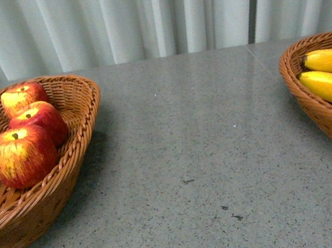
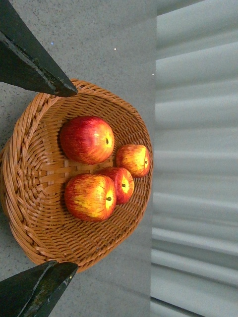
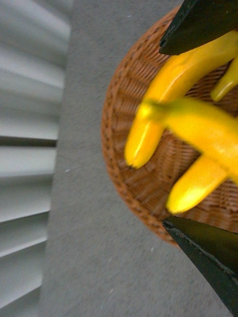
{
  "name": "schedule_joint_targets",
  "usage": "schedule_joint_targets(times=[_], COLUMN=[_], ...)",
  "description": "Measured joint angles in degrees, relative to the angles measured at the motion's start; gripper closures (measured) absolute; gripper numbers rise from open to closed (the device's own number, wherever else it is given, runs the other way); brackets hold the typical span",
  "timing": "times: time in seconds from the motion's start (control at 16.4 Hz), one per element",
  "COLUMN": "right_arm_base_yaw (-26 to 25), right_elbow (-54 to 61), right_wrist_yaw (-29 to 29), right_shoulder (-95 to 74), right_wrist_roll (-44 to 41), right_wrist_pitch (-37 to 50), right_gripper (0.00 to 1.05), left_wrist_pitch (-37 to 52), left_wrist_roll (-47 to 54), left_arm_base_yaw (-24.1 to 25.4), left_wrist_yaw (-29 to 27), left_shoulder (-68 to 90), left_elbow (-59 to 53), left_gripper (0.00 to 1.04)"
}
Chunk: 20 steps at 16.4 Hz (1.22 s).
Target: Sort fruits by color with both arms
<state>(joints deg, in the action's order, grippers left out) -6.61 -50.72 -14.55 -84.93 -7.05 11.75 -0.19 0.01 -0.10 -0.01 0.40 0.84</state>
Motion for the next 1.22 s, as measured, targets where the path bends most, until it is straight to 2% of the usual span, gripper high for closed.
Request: schedule_joint_targets(times=[0.06, 0.24, 0.43, 0.49, 0.55, 0.61, 0.67, 0.79, 0.98, 1.22], right_arm_base_yaw=[1.1, 3.7, 4.1, 4.3, 6.4, 6.7, 6.5, 6.6, 6.6, 6.6], right_elbow=[0.5, 5.3, 12.5, 14.6, 18.6, 24.0, 28.1, 35.1, 40.8, 45.0], right_wrist_yaw=[-1.9, -6.4, -7.6, -6.3, 4.2, 11.4, 14.1, 14.5, 14.6, 14.6], right_shoulder=[3.4, 15.3, 24.0, 26.3, 30.1, 35.6, 40.0, 50.7, 61.3, 66.2], right_wrist_roll=[1.5, 6.7, 10.2, 10.5, 9.2, 8.5, 8.2, 7.7, 7.2, 7.3], right_wrist_pitch=[1.4, 4.8, 6.4, 7.6, 11.7, 11.1, 9.3, 3.2, 2.8, 1.5], right_gripper=[0.08, 0.07, 0.07, 0.08, 0.2, 0.34, 0.45, 0.67, 1.03, 1.03], left_wrist_pitch=[0.0, 0.0, 0.0, 0.0, 0.0, 0.0, 0.0, 0.0, 0.0, 0.0], left_wrist_roll=[0.0, 0.0, 0.0, 0.0, 0.0, 0.0, 0.0, 0.0, 0.0, 0.0], left_arm_base_yaw=[0.0, 0.0, 0.0, 0.0, 0.0, 0.0, 0.0, 0.0, 0.0, 0.0], left_wrist_yaw=[0.0, 0.0, 0.0, 0.0, 0.0, 0.0, 0.0, 0.0, 0.0, 0.0], left_shoulder=[0.0, 0.0, 0.0, 0.0, 0.0, 0.0, 0.0, 0.0, 0.0, 0.0], left_elbow=[0.0, 0.0, 0.0, 0.0, 0.0, 0.0, 0.0, 0.0, 0.0, 0.0], left_gripper=[0.07, 0.07, 0.07, 0.07, 0.07, 0.07, 0.07, 0.07, 0.07, 0.07])
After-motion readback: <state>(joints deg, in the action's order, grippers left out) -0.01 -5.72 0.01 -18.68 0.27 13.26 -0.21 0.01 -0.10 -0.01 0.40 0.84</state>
